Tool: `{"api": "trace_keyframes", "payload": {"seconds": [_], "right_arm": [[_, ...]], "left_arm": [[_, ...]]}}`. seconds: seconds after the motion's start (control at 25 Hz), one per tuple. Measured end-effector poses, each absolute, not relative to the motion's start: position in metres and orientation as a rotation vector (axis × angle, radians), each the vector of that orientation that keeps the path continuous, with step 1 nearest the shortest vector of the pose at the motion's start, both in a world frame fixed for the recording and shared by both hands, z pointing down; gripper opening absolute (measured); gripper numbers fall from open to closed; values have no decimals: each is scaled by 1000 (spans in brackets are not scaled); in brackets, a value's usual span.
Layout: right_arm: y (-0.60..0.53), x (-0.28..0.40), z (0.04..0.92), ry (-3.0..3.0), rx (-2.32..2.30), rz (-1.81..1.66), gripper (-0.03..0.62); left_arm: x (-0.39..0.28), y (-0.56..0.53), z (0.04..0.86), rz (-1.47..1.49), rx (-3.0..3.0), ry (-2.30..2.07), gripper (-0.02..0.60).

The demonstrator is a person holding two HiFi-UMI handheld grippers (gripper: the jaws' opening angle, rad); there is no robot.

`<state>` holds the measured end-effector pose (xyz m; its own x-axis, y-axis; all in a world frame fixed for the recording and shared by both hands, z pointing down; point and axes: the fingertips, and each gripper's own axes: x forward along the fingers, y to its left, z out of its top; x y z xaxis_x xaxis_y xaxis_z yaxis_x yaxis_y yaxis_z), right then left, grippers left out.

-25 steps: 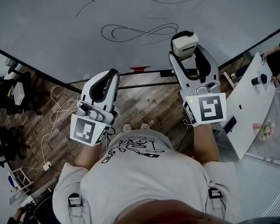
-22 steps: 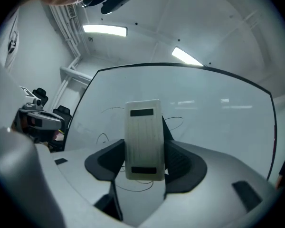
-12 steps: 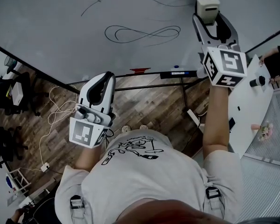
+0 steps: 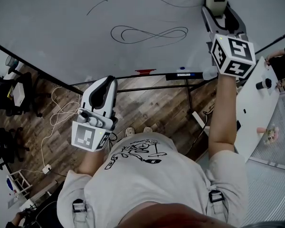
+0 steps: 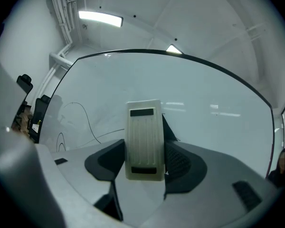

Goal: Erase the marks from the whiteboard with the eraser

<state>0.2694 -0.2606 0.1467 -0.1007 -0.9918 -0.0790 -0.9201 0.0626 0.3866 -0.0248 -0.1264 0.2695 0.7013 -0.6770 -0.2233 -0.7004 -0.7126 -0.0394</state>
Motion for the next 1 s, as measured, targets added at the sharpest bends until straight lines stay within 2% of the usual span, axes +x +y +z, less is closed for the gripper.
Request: {"api": "trace_keyframes", "payload": {"seconds": [1.0], "right_arm": [[-269,233,162,-2140,2001,-449,255]], "left_arm": [[-55,-119,273,252,-2770,1174,34]]}}
